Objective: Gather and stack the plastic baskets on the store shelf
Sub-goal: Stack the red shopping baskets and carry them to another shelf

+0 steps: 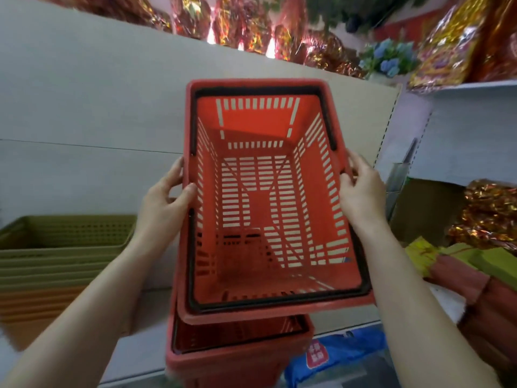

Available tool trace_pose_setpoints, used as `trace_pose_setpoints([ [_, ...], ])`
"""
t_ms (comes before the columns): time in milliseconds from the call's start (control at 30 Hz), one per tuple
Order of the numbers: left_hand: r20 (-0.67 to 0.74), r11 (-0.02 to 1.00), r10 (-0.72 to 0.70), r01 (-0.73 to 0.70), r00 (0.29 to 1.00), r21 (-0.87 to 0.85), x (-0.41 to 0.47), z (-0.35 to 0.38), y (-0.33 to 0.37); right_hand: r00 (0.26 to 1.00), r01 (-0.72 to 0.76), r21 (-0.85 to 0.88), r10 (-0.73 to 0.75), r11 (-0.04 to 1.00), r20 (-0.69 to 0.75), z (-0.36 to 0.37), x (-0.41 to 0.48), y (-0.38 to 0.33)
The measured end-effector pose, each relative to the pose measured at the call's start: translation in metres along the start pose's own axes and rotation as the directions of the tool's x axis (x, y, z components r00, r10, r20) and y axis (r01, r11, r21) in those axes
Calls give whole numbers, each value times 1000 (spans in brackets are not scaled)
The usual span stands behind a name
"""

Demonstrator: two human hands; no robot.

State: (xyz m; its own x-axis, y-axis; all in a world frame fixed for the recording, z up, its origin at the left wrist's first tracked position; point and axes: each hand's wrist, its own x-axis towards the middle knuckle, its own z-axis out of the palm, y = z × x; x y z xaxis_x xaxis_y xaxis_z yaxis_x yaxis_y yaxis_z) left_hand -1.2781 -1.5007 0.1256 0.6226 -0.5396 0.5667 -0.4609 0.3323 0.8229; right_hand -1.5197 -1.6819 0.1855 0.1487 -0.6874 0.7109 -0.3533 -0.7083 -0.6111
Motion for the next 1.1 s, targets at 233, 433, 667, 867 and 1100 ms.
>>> trace_pose_setpoints([
  [233,-16,957,-201,200,979,210,-9,-38,-28,893,-398,263,306,879,329,34,-21,13],
  [433,-63,844,-357,351,932,405,-35,-16,-72,729,-635,246,463,732,504,77,-42,66],
  [667,-93,705,-526,494,846,508,-48,-3,-128,676,-494,-123,470,861,567,150,-65,158],
  [867,-65,734,-597,577,800,359,-68,5,-159,624,-424,-254,483,870,614,162,-95,171],
  [1100,-11,722,-686,682,728,122,-59,5,-174,414,-642,-145,500,753,761,180,-73,191],
])
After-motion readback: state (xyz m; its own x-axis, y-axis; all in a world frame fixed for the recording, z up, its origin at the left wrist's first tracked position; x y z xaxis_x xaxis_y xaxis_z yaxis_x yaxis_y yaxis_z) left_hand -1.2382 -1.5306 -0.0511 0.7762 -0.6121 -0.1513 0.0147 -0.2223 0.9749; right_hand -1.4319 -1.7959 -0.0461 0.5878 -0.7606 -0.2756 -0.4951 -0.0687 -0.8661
